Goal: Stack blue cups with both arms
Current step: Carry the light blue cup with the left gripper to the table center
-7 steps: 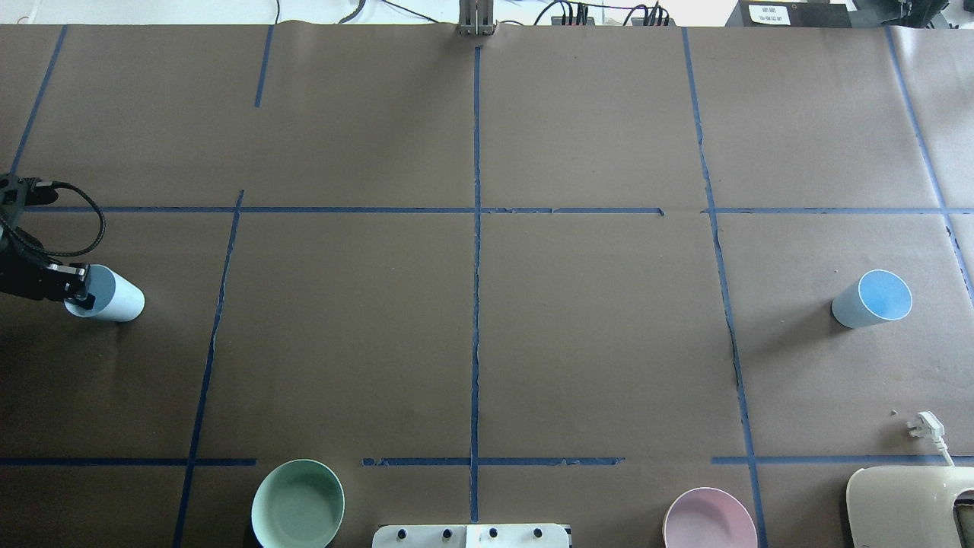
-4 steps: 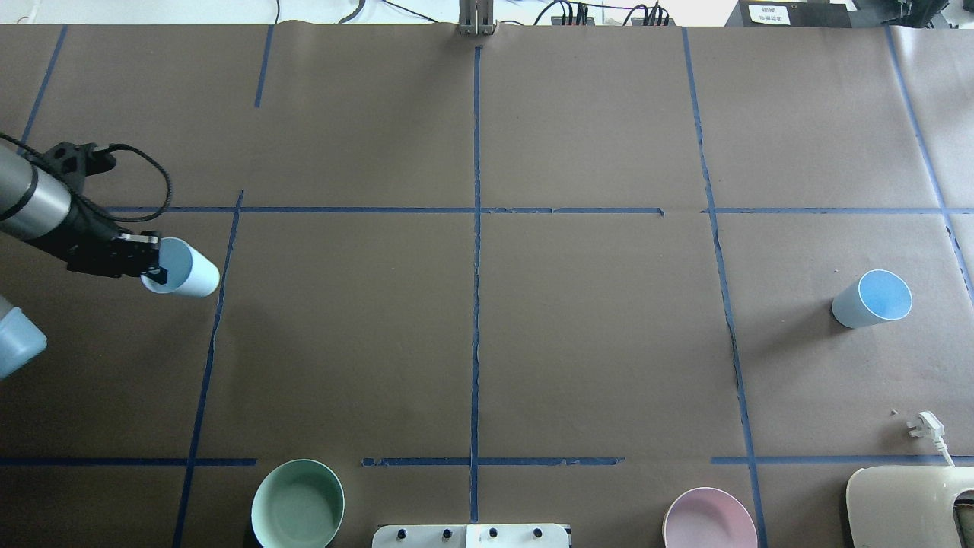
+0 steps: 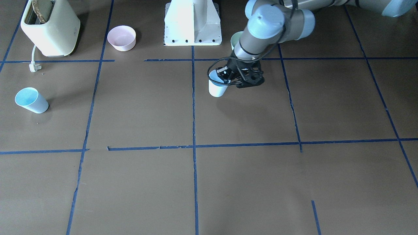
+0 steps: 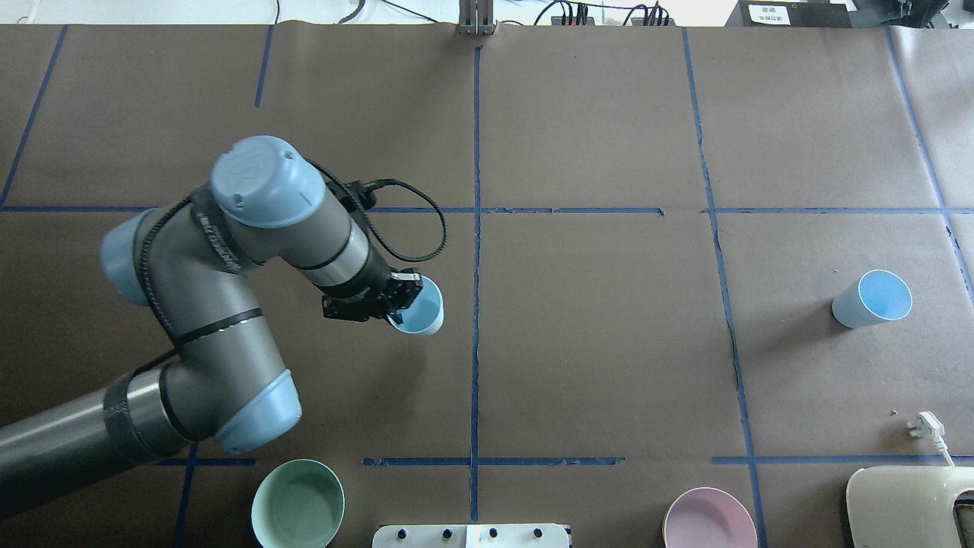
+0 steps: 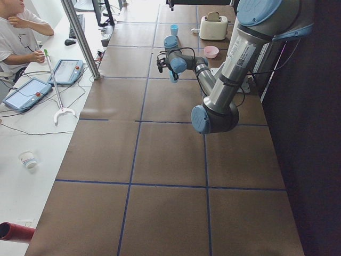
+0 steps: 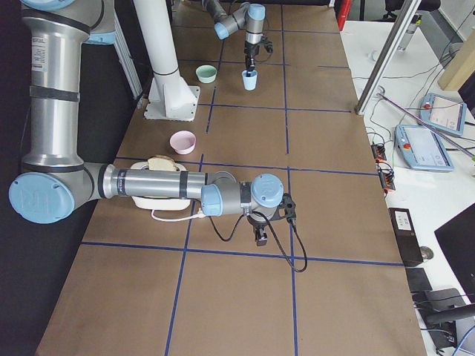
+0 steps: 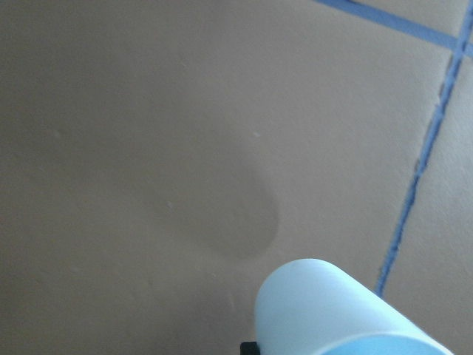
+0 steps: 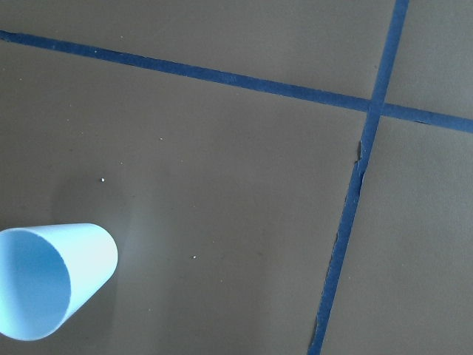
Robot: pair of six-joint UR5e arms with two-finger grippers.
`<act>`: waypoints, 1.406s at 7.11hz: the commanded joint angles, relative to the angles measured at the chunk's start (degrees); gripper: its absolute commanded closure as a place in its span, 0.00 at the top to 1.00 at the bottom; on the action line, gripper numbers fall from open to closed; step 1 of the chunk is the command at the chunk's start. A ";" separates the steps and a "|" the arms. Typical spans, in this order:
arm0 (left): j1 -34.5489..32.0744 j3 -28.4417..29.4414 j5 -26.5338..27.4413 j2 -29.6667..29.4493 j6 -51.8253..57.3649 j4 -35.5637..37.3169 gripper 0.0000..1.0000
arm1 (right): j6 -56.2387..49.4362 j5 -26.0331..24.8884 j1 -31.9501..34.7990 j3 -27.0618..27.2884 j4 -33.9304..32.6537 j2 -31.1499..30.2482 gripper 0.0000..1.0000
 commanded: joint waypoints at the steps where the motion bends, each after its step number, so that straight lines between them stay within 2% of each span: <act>1: 1.82 6.93 1.00 -6.86 -1.31 1.82 0.00 | 0.00 0.09 0.00 0.01 0.09 -0.05 1.00; 4: 1.82 13.63 2.05 -10.83 -1.23 1.30 0.01 | 0.08 0.17 0.00 0.01 0.09 -0.14 1.00; 8: 1.29 14.53 4.87 -11.89 -0.61 0.68 0.01 | -0.09 0.18 0.00 -0.25 0.09 -0.23 1.00; 10: 0.50 19.25 5.74 -12.33 -0.70 -4.83 0.01 | -0.09 0.18 0.00 -0.34 0.09 -0.23 1.00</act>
